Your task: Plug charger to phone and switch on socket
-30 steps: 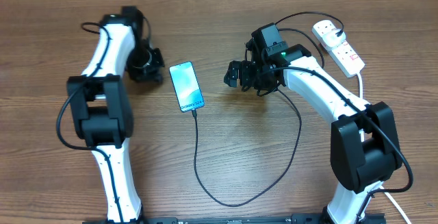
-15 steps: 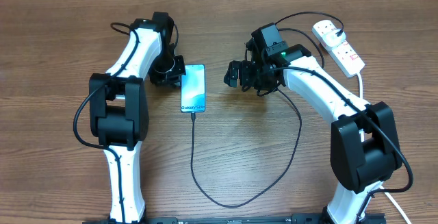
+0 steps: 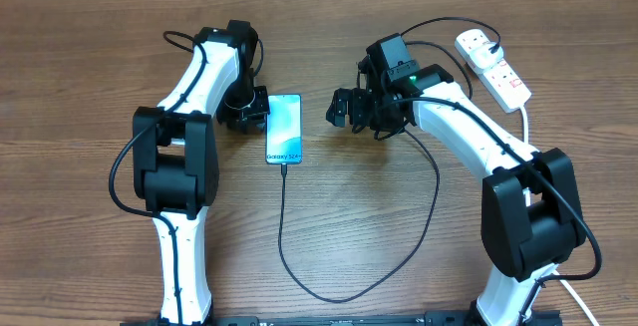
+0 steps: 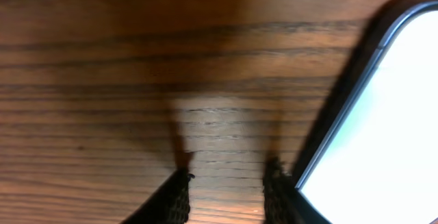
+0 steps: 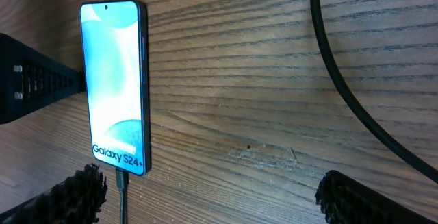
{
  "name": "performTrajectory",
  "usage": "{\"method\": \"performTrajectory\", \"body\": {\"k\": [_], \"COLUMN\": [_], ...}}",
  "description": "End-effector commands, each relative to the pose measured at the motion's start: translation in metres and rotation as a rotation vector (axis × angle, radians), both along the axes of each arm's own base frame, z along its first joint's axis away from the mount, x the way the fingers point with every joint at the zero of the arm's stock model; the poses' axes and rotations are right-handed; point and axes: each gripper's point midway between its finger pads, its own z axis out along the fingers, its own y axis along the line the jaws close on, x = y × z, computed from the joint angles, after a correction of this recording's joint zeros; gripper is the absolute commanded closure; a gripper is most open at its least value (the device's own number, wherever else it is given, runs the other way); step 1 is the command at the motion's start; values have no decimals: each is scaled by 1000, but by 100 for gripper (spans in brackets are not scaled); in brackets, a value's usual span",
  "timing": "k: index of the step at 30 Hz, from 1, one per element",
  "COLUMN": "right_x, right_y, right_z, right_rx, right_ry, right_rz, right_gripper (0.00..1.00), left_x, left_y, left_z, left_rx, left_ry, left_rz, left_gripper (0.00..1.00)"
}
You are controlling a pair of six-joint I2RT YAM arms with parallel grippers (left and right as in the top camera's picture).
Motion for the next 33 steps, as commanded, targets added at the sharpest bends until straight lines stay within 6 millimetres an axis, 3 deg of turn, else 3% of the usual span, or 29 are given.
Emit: {"method": "performTrajectory", "body": {"k": [1,3,4,9,22,33], "right_x": [7,7,7,7,7,7], "right_y": [2,2,2,2,2,2], "right_z": [14,14,14,14,14,14], "right_rx": [9,9,9,9,9,9], "right_ry": [-43,-43,-43,-43,-43,-43], "right_rz": [4,4,4,4,4,4], "right_gripper": [0,0,0,0,0,0], "left_x": [-3,-4,-3,2,42,44], "left_y": [15,15,15,14,8,8], "left_z": [-6,-6,-6,-6,-8,-8], "left_rx": [48,49,49,45,22,20], "left_ry": [15,19,18,-6,-166,-176], "left_rz": [15,15,14,15,19,19], "left_gripper": [52,25,0,0,0,0]}}
